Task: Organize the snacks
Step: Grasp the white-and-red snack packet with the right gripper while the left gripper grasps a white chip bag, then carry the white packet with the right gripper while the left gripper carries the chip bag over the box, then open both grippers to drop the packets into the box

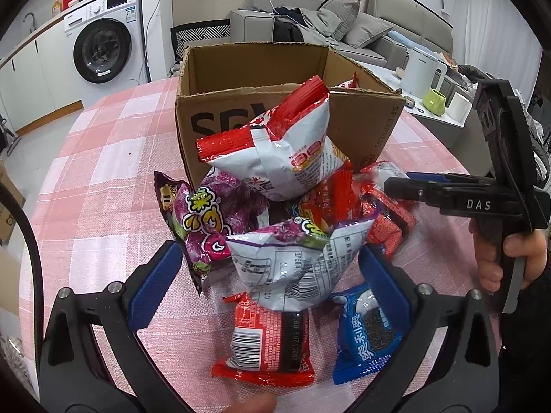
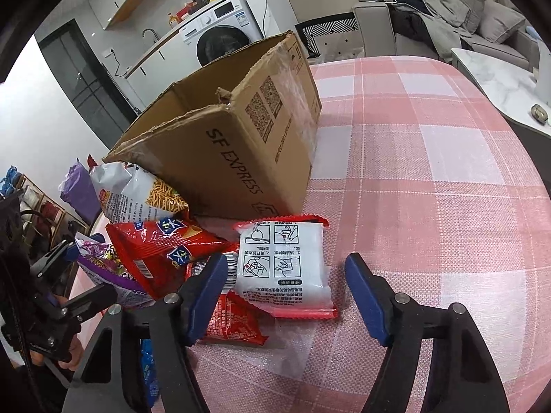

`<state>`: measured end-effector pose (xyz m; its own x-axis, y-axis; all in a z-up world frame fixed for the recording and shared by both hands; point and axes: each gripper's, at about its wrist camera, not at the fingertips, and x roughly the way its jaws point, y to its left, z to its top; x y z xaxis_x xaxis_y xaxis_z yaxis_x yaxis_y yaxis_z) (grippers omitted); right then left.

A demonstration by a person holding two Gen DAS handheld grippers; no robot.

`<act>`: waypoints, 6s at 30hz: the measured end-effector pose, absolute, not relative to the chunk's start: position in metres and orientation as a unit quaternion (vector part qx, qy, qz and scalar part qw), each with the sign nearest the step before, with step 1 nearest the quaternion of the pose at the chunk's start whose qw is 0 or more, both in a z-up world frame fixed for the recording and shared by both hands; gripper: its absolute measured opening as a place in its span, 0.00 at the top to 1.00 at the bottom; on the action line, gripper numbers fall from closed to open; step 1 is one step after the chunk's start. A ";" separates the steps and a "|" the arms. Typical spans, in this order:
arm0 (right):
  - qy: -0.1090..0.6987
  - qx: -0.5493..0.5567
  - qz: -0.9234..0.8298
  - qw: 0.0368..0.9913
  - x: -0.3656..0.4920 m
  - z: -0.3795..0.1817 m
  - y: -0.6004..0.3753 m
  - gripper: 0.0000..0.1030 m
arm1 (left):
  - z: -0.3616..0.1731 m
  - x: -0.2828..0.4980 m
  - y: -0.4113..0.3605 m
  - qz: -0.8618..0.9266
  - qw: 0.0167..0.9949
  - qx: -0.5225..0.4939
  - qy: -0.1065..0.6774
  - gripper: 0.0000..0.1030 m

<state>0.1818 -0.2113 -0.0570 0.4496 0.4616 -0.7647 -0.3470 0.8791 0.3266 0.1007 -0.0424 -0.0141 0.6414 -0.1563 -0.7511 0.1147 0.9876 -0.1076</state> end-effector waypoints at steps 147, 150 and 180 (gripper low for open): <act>0.381 0.014 0.291 0.877 0.232 0.040 -0.125 0.54 | 0.045 0.276 -0.030 -0.052 0.937 -0.009 0.345 0.51; 0.387 0.011 0.290 0.875 0.233 0.036 -0.124 0.54 | 0.039 0.283 -0.032 -0.050 0.935 -0.006 0.351 0.51; 0.355 0.053 0.279 0.891 0.204 0.058 -0.167 0.01 | 0.048 0.238 -0.045 -0.045 0.943 0.001 0.330 0.00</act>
<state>0.2038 -0.1672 0.0580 0.5921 0.5350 -0.6026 -0.4590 0.8386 0.2935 0.2376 -0.0453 0.0476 0.7784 -0.0840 -0.6221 0.0850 0.9960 -0.0281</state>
